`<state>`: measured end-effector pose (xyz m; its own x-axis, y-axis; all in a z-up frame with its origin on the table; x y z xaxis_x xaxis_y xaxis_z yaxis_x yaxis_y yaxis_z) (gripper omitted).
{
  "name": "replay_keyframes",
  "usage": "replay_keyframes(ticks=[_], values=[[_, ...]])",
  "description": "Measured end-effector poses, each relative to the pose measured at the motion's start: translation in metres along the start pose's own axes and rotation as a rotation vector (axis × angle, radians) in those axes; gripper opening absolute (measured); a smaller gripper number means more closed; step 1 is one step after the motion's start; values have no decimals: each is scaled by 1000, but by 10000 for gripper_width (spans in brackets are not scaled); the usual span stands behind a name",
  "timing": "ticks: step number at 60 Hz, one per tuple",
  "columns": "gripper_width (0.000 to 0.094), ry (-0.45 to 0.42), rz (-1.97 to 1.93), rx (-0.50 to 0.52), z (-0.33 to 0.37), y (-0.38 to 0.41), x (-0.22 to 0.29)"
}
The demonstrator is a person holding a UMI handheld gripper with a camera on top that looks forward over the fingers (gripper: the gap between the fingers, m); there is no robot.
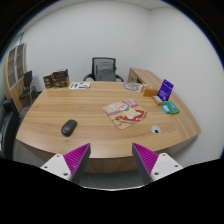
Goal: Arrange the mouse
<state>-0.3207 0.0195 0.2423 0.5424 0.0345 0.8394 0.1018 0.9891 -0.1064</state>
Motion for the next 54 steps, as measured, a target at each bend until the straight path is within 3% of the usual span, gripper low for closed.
replay_keyframes(ticks=[32, 54], values=[[867, -19, -17, 135, -63, 162, -27], [869, -13, 7, 145, -132, 216, -45]])
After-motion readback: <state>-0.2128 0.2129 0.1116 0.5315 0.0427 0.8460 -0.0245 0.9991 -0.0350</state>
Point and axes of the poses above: the point between the fingertips, and its own axes, seen from behind it with the camera up: y to the left, x up, z backward, against the way the camera looks, the point moved 10 cm from there along z, backward, against the way the camera looks, and after that the axes turned 12 degrees about -y, right-handed, at the moved point
